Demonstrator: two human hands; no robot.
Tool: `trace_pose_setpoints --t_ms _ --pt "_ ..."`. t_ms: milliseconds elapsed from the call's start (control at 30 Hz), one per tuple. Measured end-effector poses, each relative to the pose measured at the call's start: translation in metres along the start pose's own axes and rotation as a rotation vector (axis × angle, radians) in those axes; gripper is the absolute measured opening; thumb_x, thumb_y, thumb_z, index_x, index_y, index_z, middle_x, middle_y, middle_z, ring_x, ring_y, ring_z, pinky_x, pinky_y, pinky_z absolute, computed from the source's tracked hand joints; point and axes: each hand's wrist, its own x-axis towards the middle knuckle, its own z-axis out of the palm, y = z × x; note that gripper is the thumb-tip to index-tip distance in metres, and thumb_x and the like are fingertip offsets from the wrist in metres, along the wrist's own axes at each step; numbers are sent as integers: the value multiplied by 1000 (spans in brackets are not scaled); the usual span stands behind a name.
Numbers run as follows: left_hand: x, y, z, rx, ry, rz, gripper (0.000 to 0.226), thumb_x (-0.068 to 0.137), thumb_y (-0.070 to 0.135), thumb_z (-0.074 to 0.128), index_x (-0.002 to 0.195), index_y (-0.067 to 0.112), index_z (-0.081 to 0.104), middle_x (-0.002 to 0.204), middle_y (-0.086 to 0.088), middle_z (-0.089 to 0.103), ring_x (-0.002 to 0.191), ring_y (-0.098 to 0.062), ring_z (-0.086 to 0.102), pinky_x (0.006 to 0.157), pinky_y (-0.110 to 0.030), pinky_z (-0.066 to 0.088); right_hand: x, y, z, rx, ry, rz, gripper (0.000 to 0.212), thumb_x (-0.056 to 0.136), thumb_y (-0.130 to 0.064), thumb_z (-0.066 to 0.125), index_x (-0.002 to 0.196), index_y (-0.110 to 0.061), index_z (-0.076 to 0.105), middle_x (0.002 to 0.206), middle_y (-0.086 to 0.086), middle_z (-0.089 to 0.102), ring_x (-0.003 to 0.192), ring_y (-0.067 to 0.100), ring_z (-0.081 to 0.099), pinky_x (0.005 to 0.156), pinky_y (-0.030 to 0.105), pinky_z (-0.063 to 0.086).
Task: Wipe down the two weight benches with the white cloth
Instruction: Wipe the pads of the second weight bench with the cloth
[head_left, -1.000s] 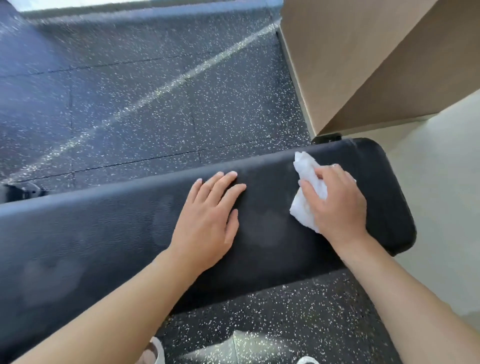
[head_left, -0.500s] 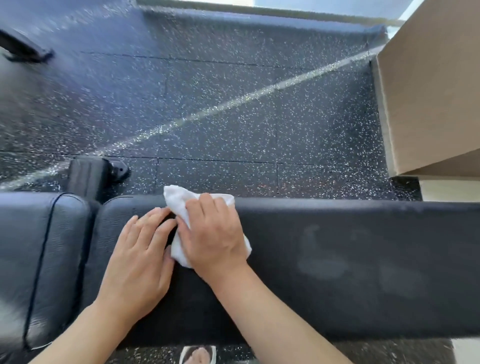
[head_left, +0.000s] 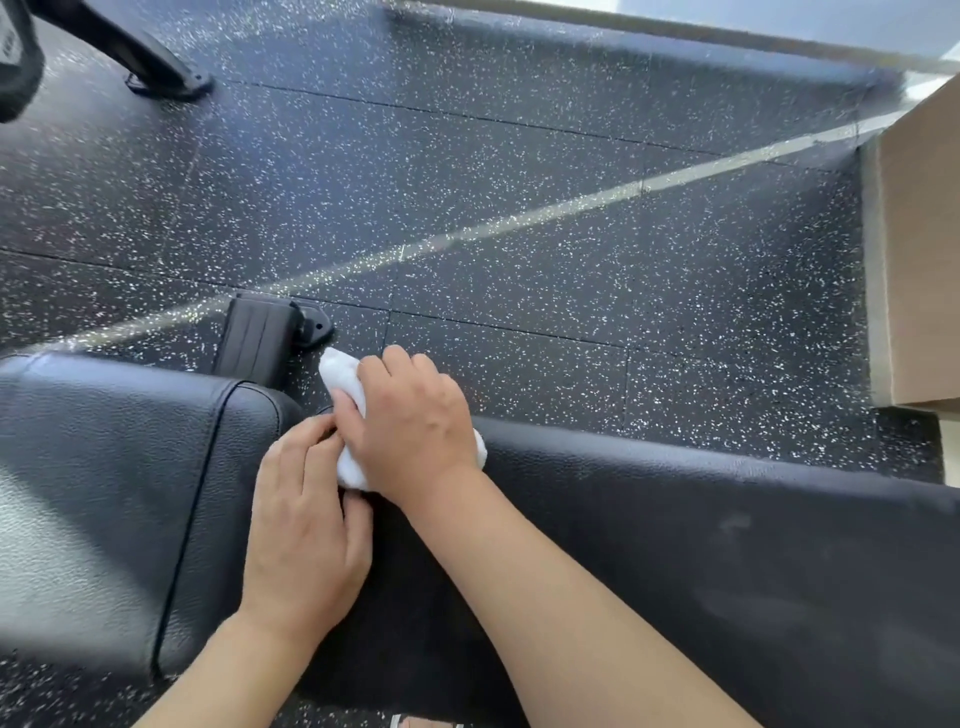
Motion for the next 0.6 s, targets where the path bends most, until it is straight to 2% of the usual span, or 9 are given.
trace_pose_setpoints --t_ms 100,233,333,400,467,533,600 --pt "10 20 9 -10 72 -121 28 90 14 50 110 -2 63 134 -21 59 125 -45 52 113 -48 36 4 13 -6 39 -100 -69 29 101 -46 55 96 -18 59 96 3 58 85 27 55 65 38 40" --pt "11 55 29 -8 171 -325 35 88 10 56 120 -4 59 141 -23 56 135 -47 49 115 -61 35 -4 71 -42 31 -340 -89 33 105 -52 41 108 -22 53 104 -2 53 95 25 53 76 40 47" --pt "16 75 42 21 242 -470 40 87 9 52 124 -6 58 143 -25 55 144 -48 44 117 -68 31 -27 145 -83 -8 -460 -112 38 103 -58 26 106 -28 49 95 -11 38 86 15 41 81 35 50" --pt "16 76 49 66 275 -474 39 86 9 51 121 -6 58 142 -25 57 144 -48 44 116 -68 32 -42 189 -108 -80 -534 -165 46 103 -60 13 112 -34 50 93 -13 32 83 11 34 79 27 47" --pt "16 72 53 96 297 -459 38 86 11 49 119 -6 58 140 -25 57 143 -48 46 115 -68 34 -48 216 -124 -50 -560 -134 40 103 -61 16 105 -36 47 91 -14 33 81 9 37 72 26 45" --pt "18 71 54 117 298 -456 38 86 13 47 117 -6 58 140 -25 57 142 -48 46 114 -69 34 -45 221 -127 -23 -575 -134 34 101 -62 20 99 -35 42 90 -15 35 81 9 42 68 27 42" --pt "19 73 54 127 278 -468 37 87 14 46 116 -6 58 140 -26 57 141 -49 46 113 -69 35 -32 208 -120 -10 -671 -151 35 100 -62 16 102 -35 38 96 -14 37 89 10 44 74 29 44"
